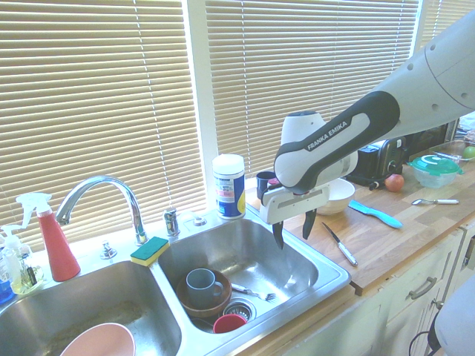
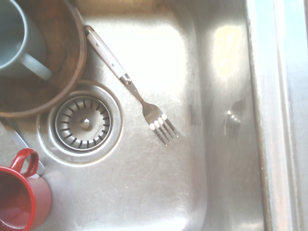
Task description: Put the knife into the sink
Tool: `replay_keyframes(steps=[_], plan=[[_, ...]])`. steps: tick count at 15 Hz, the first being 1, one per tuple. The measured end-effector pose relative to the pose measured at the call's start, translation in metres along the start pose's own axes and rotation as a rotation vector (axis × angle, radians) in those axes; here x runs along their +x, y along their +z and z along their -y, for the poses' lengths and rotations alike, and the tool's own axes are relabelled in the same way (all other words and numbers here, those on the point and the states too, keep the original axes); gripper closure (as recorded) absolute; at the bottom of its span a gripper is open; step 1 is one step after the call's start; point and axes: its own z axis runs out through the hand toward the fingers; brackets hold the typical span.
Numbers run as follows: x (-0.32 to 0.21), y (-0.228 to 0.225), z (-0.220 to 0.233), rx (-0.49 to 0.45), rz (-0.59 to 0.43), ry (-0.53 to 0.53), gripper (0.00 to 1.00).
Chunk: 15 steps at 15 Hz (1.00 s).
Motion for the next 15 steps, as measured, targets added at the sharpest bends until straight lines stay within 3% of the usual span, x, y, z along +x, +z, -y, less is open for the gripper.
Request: replay_keyframes(steps=[3, 11, 15], plan=[[0.004, -0.001, -0.003, 0.001, -0.007, 0.03, 0.0], [0.056, -0.02, -0.066, -0.009, -0.094, 0.353, 0.0], [0.055, -0.005, -0.111, -0.029, -0.073, 0.443, 0.0]])
